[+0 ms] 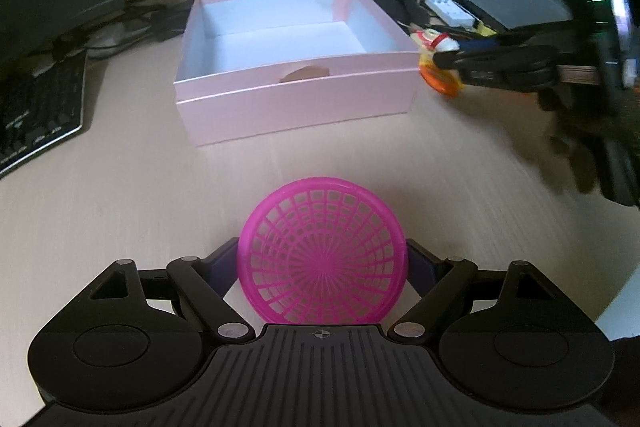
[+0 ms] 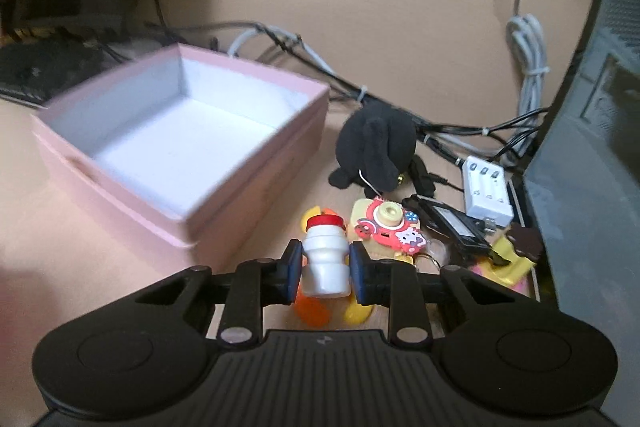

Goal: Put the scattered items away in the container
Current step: 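Lift the bottle with the right gripper while the left gripper carries the net toward the pink box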

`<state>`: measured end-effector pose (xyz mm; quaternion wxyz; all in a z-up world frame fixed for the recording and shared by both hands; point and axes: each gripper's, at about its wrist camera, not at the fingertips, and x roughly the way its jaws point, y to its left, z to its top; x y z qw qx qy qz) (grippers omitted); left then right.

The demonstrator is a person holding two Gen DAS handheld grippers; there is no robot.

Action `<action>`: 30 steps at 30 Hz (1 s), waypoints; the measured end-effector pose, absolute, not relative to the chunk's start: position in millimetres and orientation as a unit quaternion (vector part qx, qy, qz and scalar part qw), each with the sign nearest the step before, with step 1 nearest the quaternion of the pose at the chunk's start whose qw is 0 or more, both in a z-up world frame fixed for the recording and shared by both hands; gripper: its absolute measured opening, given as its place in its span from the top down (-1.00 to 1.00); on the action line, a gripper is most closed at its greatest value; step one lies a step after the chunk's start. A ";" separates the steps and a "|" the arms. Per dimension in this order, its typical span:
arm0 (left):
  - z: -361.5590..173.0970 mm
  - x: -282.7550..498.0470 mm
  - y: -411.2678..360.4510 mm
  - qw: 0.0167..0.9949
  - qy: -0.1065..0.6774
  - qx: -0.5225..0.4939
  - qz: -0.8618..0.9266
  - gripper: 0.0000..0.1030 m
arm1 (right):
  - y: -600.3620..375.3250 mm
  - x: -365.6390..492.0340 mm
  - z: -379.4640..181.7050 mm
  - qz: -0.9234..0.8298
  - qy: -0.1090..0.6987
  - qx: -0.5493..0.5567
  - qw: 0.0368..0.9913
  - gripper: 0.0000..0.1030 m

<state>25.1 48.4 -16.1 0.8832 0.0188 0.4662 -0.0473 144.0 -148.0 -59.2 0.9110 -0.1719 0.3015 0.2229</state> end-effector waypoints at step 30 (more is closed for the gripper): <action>4.6 0.8 55.8 0.906 0.410 0.045 -0.092 -0.71 | -134.6 -7.2 -18.0 0.284 0.299 -0.149 0.899 0.52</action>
